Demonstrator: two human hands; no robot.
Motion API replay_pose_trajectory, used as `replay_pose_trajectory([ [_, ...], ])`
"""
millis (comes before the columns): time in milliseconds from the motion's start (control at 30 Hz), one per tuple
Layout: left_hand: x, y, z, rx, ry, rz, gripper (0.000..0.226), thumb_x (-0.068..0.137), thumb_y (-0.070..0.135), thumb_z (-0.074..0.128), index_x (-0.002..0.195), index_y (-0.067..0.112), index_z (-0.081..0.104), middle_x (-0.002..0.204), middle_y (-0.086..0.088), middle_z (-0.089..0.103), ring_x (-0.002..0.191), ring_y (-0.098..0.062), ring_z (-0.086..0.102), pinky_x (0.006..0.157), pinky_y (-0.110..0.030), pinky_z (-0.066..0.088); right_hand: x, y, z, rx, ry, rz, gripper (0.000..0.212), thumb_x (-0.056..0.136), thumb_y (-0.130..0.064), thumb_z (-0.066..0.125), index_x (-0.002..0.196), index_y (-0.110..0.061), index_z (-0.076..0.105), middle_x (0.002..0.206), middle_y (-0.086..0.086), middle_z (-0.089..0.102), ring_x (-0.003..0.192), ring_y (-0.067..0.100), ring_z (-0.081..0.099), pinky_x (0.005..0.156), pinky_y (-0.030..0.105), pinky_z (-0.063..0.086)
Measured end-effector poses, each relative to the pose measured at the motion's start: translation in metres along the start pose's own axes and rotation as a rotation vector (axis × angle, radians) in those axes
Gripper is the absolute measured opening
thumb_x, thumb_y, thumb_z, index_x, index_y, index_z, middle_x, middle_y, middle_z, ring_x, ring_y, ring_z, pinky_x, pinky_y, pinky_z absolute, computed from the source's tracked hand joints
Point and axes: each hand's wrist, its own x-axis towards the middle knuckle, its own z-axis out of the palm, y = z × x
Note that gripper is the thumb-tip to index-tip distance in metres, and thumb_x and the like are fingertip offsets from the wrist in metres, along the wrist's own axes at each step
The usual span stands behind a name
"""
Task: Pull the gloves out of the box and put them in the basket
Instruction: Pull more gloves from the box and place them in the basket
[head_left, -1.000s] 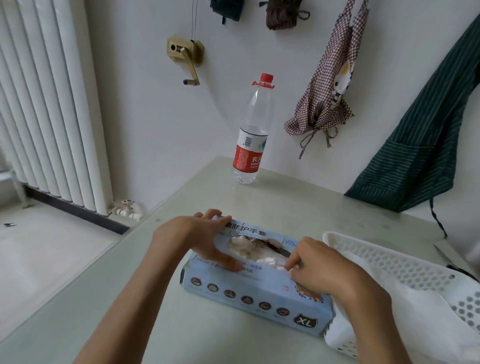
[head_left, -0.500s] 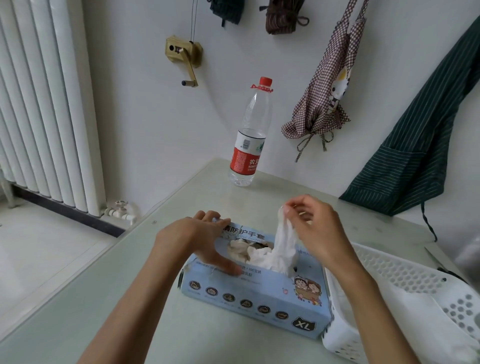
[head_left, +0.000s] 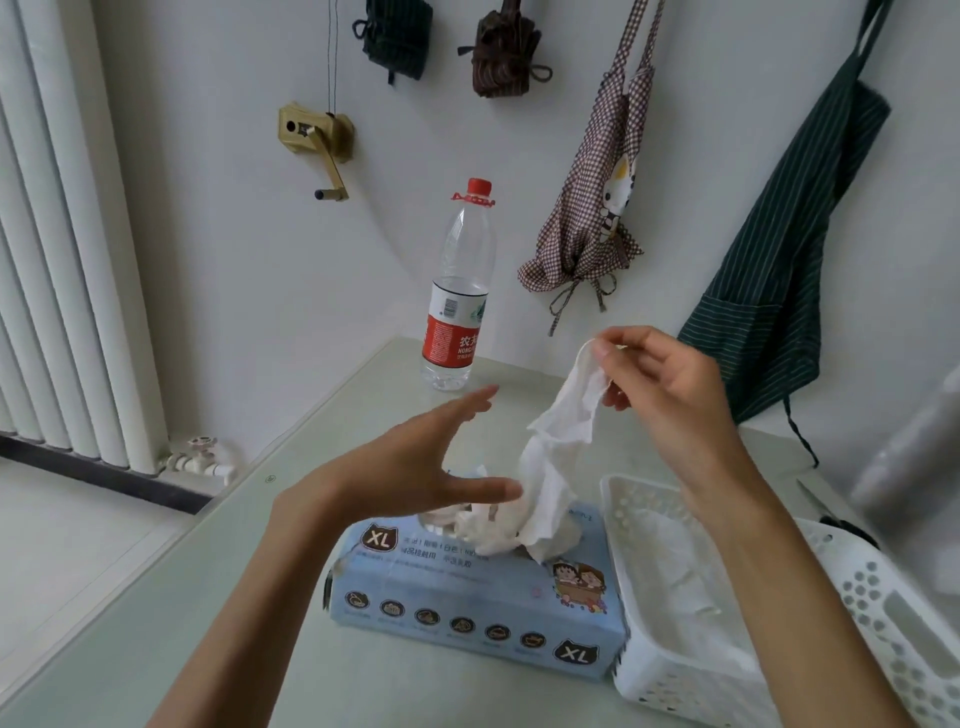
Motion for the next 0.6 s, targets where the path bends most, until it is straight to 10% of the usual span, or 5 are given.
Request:
replay_pose_trajectory([
  [200, 0.003, 0.030, 0.021, -0.278, 0.106, 0.130, 0.100, 0.057, 0.068, 0.072, 0.138, 0.034, 0.024, 0.135, 0.019, 0.041, 0.118, 0.003, 0.047, 0.095, -0.020, 0.045, -0.003, -0.005, 0.003, -0.104, -0.152, 0.068, 0.007, 0.092, -0.018, 0.060, 0.095, -0.013, 0.065, 0.057, -0.003, 0.064, 0.049, 0.005, 0.053, 0.052, 0.013, 0.044],
  [400, 0.013, 0.029, 0.018, -0.234, 0.491, 0.098, 0.020, 0.081, 0.025, 0.071, 0.099, 0.019, 0.067, 0.096, 0.012, 0.068, 0.090, -0.006, 0.066, 0.083, -0.029, 0.056, -0.002, -0.001, -0.019, -0.156, -0.163, 0.161, 0.008, 0.091, -0.017, 0.061, 0.096, -0.012, 0.065, 0.062, -0.003, 0.066, 0.052, 0.008, 0.054, 0.051, 0.016, 0.042],
  [600, 0.003, 0.035, 0.010, -0.266, 0.372, 0.184, 0.016, 0.082, 0.027, 0.070, 0.097, 0.023, 0.075, 0.088, 0.011, 0.074, 0.080, -0.003, 0.068, 0.078, -0.034, 0.057, 0.003, -0.006, -0.039, -0.547, -0.628, 0.102, 0.102, 0.058, -0.047, 0.082, 0.143, -0.046, 0.025, 0.134, -0.032, 0.039, 0.120, -0.019, 0.035, 0.097, 0.008, 0.032],
])
